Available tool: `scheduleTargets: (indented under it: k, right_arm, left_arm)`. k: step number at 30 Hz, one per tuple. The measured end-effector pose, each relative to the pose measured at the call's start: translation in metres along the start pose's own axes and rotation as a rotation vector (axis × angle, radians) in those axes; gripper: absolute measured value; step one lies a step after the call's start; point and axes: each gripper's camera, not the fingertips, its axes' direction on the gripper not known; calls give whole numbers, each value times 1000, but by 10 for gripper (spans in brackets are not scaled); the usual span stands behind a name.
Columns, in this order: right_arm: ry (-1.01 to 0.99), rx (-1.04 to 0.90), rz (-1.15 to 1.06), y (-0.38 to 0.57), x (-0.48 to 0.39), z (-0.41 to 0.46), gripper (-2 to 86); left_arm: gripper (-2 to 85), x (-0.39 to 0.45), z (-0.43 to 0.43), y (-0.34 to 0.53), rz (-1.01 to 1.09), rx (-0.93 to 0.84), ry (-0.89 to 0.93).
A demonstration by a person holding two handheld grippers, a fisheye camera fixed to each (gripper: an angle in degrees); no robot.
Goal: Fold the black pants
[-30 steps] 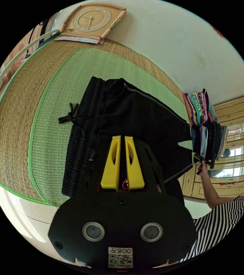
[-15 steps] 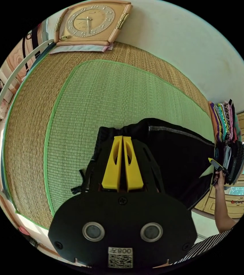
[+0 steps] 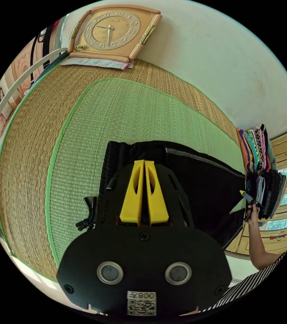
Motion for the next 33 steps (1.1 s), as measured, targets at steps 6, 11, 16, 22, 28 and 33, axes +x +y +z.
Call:
scheduleTargets:
  k: [6,11,16,22,28,33]
  right_arm:
    - [35,65,35,12,13,-17,-5]
    - [51,98,218,23,69,-28,-5]
    - [30,69,255,21,94,-20,-3]
    - [54,60,221,9,93,-18,-2]
    - [49,67,203,21,96,-13,0]
    - [-8,64,228,10,104,-11,0]
  left_arm:
    - [1,13,4,-3,2,68,61]
    - [0,53,29,14,157,-1,188]
    - [0,71,66,26,194,-90,154]
    - [0,77,84,22,182,-94,145]
    - [1,90,99,37,206,-82,208]
    - [0,88,126,28,154,-109,184]
